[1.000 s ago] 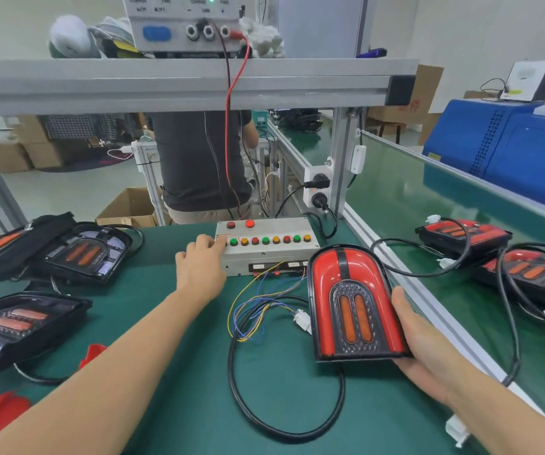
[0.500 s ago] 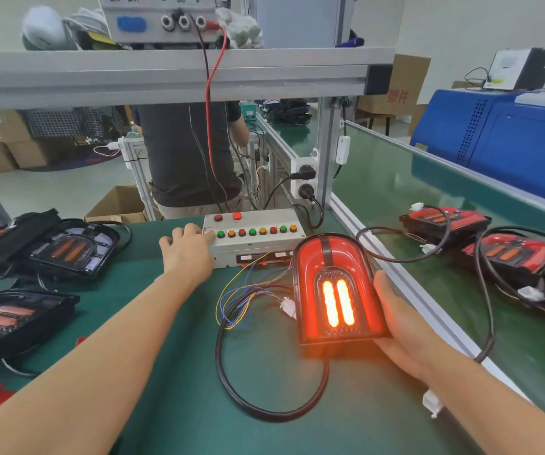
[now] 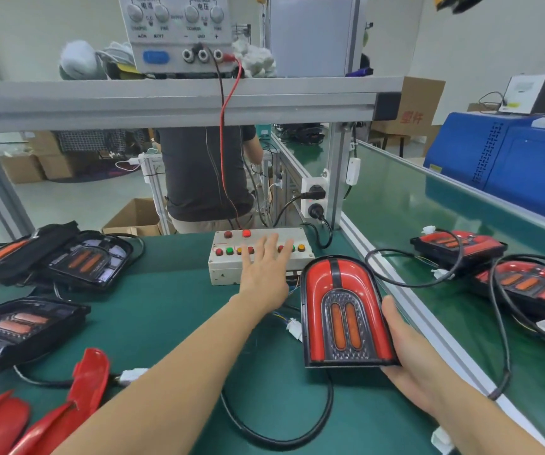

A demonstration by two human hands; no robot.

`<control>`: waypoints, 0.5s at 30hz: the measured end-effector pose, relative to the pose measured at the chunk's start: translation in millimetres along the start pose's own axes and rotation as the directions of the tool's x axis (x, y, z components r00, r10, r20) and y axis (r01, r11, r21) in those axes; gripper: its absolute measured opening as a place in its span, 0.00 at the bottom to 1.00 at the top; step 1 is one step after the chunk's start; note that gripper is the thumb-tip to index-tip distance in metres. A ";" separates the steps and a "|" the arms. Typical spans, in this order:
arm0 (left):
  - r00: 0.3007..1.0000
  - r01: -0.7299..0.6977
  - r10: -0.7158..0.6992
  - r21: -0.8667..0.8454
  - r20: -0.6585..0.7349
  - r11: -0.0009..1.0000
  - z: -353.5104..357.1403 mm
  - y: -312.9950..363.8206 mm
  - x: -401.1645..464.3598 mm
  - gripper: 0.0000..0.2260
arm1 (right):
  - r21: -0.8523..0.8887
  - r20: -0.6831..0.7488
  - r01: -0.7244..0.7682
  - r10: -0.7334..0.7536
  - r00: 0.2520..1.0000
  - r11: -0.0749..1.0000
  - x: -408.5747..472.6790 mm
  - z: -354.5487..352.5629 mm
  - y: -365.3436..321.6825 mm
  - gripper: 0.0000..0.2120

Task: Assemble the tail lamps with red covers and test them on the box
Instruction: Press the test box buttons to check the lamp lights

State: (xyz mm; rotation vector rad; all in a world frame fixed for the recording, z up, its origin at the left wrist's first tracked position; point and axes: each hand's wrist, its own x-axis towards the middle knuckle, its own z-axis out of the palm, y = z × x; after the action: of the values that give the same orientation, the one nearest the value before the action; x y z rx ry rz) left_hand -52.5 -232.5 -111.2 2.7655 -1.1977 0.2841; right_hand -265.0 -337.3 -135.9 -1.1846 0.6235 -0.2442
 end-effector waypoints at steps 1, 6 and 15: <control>1.000 0.017 -0.017 -0.024 0.024 1.000 -0.1 7.0 4.1 0.38 | 0.006 0.002 -0.002 0.002 1.000 1.000 0.7 -0.8 -0.1 0.28; 0.991 0.119 -0.114 -0.061 0.076 0.991 6.0 24.5 8.2 0.37 | 0.085 -0.008 -0.001 0.002 1.000 0.996 3.4 -3.8 0.3 0.27; 0.947 0.299 -0.290 -0.044 0.140 0.953 5.4 17.9 4.8 0.36 | 0.024 -0.007 0.000 0.000 1.000 1.000 0.4 -0.3 -1.7 0.28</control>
State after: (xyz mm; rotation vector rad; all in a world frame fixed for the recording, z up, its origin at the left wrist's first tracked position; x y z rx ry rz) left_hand -61.7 -249.0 -114.9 2.8905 -0.7810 0.0327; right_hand -264.6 -338.3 -134.5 -1.1611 0.6254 -0.2555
